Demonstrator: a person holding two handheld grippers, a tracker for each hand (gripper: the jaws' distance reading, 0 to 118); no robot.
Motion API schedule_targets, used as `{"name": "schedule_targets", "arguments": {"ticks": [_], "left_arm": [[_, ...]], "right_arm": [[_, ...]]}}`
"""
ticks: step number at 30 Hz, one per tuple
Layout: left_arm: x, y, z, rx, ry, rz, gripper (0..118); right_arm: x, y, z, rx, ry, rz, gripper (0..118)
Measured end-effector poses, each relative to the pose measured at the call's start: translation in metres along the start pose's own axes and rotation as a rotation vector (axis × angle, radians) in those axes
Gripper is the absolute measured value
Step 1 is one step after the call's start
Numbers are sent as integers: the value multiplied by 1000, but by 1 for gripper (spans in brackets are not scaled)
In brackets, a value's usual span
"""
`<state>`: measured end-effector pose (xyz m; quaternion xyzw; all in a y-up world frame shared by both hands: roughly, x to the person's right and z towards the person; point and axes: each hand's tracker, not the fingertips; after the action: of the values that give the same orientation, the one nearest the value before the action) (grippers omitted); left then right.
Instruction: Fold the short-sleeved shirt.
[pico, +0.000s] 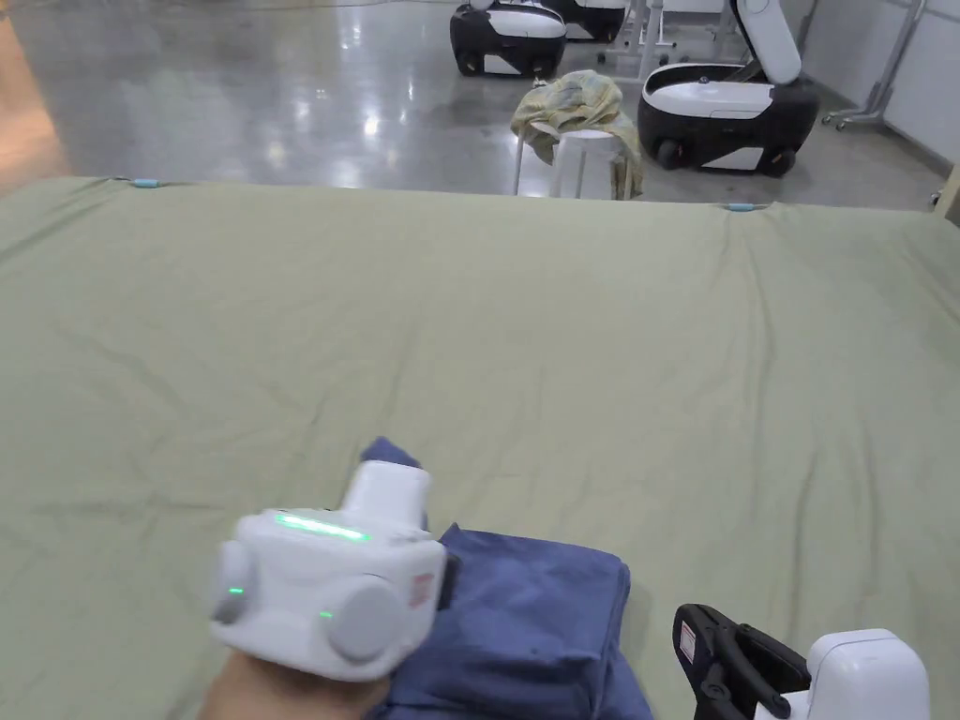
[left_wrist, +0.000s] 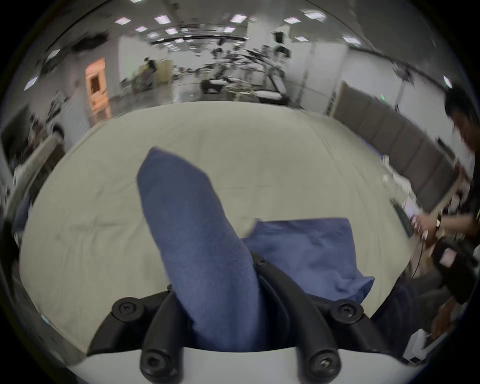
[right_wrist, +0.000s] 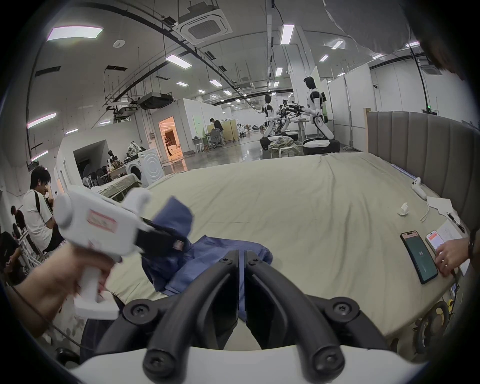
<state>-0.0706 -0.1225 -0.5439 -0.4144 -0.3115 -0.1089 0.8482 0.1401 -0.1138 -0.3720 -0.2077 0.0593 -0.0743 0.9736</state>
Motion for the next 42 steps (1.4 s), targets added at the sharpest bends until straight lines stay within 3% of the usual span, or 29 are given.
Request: {"name": "schedule_targets", "arguments": {"ticks": [6,9,10,11,15,17,20,21,22,23,28,31,34,37,38,39,40,41,42], "left_arm": [[63,-5,-53,-69,59,-213,18],[57,-11,-50,-72,-54,-174,52],[50,-8,-41,-74,-106,-120,62],[45,-9,-31,-41,-174,-72,63],[25,-12,20,97,-422,-10,63],[9,-20,40,225,-420,49,64],[-28,-26,33,260,-358,273,59],[-41,-30,23,211,-323,375,49],[-50,-30,6,139,-321,455,28],[-55,-36,-8,97,-358,503,17],[-9,-48,-74,36,-611,458,17],[14,-59,-84,26,-662,477,17],[4,-62,-64,73,-649,505,17],[-8,-60,-20,157,-666,441,18],[-16,-60,-5,185,-654,422,23],[-24,-62,8,204,-629,410,37],[-34,-65,18,221,-608,418,64],[-46,-69,24,224,-575,430,80],[-61,-74,28,227,-544,453,85]], "right_arm": [[22,-7,15,4,-37,0,5],[33,-7,17,5,-53,-18,5],[36,-8,18,4,-57,-25,5],[39,-8,18,4,-60,-31,5],[45,-10,16,3,-64,-55,5],[45,-10,14,1,-65,-58,5],[47,-10,10,-5,-59,-75,5],[48,-10,8,-10,-54,-82,5],[48,-9,7,-17,-52,-86,5],[48,-9,6,-20,-51,-88,5],[49,-8,-2,-54,-46,-91,5],[51,-5,-14,-94,-10,-125,5],[46,-1,-44,-168,58,-146,5],[36,-4,-89,-251,163,-199,5],[34,-7,-103,-274,205,-234,5],[31,-11,-121,-310,265,-281,5],[30,-18,-139,-342,343,-336,5],[30,-25,-152,-368,398,-381,5],[31,-32,-165,-393,412,-410,5]]}}
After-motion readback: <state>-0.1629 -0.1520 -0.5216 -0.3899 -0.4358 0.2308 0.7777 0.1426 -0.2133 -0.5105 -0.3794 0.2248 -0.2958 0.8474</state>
